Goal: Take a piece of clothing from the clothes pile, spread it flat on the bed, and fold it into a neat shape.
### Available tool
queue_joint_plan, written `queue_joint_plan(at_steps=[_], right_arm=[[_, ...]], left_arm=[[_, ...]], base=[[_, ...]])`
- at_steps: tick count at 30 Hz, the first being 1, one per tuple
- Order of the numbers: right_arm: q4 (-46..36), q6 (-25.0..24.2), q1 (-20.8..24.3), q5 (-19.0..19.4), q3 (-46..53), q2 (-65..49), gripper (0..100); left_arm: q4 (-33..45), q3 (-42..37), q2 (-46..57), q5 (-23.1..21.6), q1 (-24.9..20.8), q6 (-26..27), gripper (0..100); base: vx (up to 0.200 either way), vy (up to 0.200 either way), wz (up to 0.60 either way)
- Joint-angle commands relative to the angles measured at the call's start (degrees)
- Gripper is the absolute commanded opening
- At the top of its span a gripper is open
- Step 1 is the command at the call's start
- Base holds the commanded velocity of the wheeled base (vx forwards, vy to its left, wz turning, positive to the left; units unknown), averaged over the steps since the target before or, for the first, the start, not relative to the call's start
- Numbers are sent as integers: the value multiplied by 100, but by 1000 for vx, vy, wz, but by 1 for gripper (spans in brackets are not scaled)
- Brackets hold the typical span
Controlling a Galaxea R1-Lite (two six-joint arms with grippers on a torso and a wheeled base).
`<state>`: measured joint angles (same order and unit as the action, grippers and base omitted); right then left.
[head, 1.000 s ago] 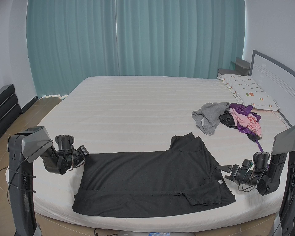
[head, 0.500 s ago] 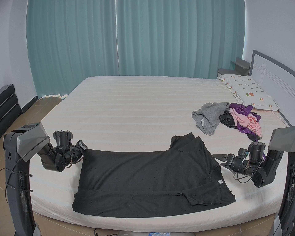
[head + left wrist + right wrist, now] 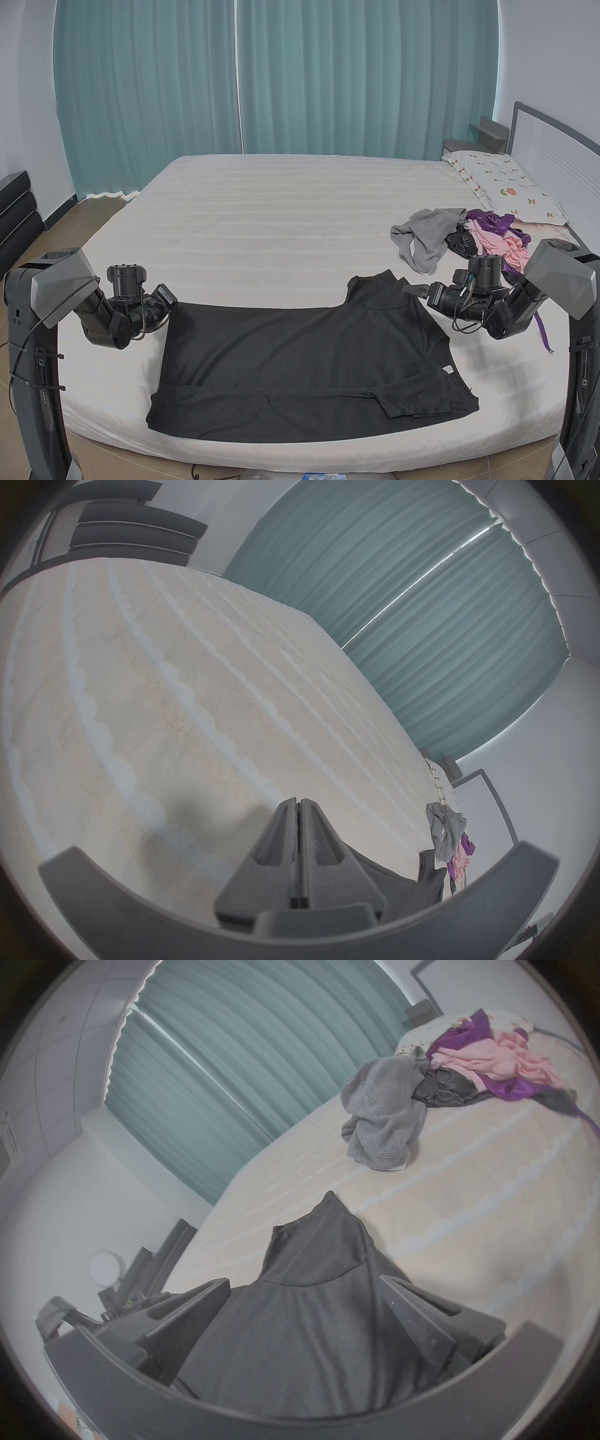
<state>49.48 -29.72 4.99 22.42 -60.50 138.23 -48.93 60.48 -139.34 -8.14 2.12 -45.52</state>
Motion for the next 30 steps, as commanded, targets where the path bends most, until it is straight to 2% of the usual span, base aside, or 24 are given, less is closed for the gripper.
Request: queue_joint_plan(at_steps=[1, 6, 10, 22, 23, 30], right_arm=[[-914, 590, 99, -256, -1051, 556, 100], [-1178, 801, 90, -352, -1640, 820, 100], [-1397, 810, 81, -669, -2159, 1031, 100], [-1512, 740, 38, -642, -2616, 1400, 100], [-1512, 740, 38, -625, -2625, 1409, 0], [-1503, 731, -33, -607, -2563, 1356, 0]], left_arm=[[-11, -80, 12, -12, -1, -18, 0], [-11, -80, -14, -12, -1, -18, 0], [-20, -80, -23, -12, -1, -18, 0], [-55, -80, -23, -12, -1, -18, 0], [-55, -80, -23, -21, -1, -18, 0], [-55, -62, -23, -12, 8, -18, 0]], base=[[0, 0, 0], [0, 0, 0], [0, 0, 0], [0, 0, 0], [0, 0, 0], [0, 0, 0]])
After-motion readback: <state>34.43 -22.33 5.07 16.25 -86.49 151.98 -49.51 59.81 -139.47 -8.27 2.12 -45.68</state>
